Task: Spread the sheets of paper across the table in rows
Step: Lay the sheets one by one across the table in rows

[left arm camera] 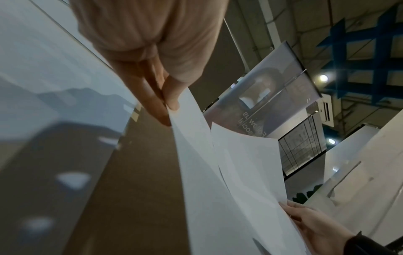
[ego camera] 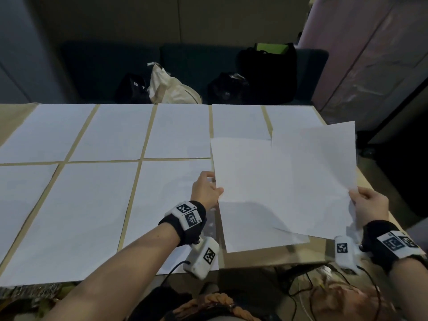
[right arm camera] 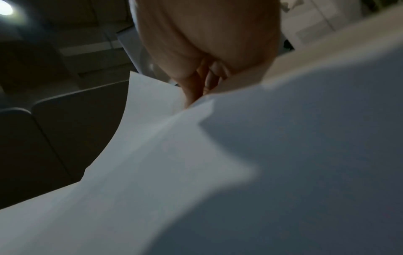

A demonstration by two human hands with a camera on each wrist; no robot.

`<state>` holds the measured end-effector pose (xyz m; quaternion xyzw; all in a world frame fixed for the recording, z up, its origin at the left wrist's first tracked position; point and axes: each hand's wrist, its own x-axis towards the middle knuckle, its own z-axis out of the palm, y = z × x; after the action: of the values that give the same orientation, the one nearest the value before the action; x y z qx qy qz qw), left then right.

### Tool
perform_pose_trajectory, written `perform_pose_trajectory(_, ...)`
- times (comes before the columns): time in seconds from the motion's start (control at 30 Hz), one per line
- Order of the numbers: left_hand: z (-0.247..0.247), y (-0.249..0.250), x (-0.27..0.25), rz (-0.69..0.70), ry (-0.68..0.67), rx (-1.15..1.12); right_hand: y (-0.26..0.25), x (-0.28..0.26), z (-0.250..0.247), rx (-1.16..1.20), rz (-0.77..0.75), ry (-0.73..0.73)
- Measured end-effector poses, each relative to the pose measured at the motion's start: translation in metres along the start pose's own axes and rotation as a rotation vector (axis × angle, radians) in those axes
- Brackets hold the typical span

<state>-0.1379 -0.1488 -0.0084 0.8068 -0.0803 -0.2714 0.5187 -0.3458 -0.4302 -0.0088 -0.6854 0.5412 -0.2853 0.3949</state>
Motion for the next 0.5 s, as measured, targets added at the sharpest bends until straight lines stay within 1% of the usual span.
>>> perform_pose_trajectory(0.07,0.004,-0.004,0.001,-0.010,-0.027,0.054,0.006,0.008,-0.009,-0.076,0.020,0.008)
perform_pose_trajectory(0.27,0.023,-0.012,0.001,0.051,-0.093,0.311,0.028,0.023,-0.009,-0.326,0.091,0.017)
perform_pose_trajectory(0.43,0.033,-0.016,0.002,0.104,-0.180,0.572,0.029,0.035,-0.006,-0.383,0.160,0.036)
perform_pose_trajectory(0.5,0.037,-0.015,-0.001,0.157,-0.135,0.666,0.026,0.039,-0.007,-0.451,0.170,0.051)
